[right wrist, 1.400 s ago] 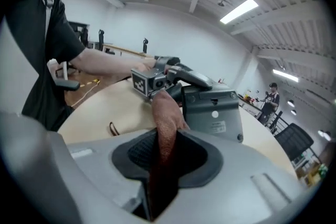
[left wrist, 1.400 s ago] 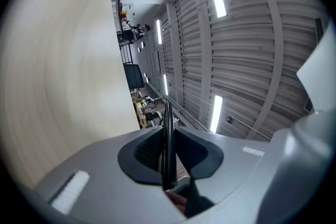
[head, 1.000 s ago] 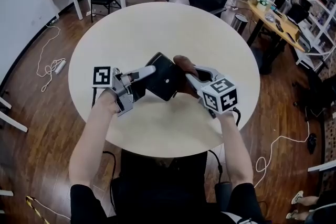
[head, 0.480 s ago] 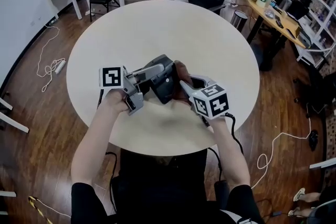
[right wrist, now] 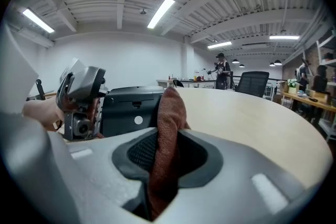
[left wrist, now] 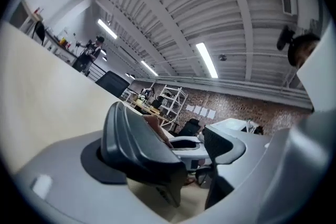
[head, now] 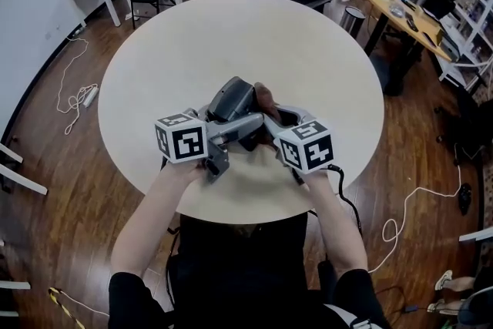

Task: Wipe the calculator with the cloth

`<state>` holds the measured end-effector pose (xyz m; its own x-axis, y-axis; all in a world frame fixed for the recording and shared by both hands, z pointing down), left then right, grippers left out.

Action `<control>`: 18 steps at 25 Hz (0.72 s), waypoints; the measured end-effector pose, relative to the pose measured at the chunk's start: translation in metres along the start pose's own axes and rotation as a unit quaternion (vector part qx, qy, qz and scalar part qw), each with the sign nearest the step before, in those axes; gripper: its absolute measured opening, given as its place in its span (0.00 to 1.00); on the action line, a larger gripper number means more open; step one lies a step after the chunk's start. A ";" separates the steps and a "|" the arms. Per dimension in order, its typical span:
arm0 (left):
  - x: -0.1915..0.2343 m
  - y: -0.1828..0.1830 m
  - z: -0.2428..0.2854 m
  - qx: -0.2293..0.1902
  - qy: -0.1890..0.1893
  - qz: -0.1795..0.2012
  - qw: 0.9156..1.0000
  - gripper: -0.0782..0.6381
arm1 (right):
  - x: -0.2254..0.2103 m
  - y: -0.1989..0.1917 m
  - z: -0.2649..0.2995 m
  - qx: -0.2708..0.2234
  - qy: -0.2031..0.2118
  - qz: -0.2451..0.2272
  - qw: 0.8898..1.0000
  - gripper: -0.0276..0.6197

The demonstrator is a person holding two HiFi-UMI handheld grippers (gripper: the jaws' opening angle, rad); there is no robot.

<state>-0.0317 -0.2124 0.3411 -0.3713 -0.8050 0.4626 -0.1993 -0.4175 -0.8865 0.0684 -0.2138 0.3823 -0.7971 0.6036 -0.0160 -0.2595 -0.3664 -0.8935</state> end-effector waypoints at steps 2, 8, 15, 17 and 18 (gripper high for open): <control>-0.006 -0.005 0.003 0.013 0.020 0.040 0.999 0.74 | -0.001 0.001 -0.002 -0.008 0.001 0.008 1.000 0.19; -0.006 -0.013 0.002 0.061 0.048 0.105 0.991 0.54 | -0.007 0.003 -0.011 -0.050 0.028 0.051 0.997 0.19; -0.004 -0.014 0.004 0.085 0.032 0.137 0.986 0.52 | -0.025 0.027 -0.036 -0.066 0.032 -0.006 0.997 0.19; -0.008 -0.013 0.003 0.087 0.025 0.157 0.983 0.52 | -0.010 0.060 -0.048 -0.073 0.045 -0.093 0.992 0.19; -0.010 -0.013 0.003 0.089 0.022 0.169 0.981 0.52 | 0.005 0.077 -0.051 -0.070 0.061 -0.142 0.985 0.19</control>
<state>-0.0224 -0.2003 0.3477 -0.4292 -0.8925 0.1384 0.1022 -0.2002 -0.9744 0.0725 -0.2028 0.2903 -0.6291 0.7519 0.1970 -0.3773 -0.0738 -0.9231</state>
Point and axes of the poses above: the fingertips, and each gripper's own axes: z forward along the fingers, x to its left, y out of its top, the point moved 4 cm from there along -z, backward along the fingers, and after that the axes turned 2 degrees about x, right-handed, at the moved point
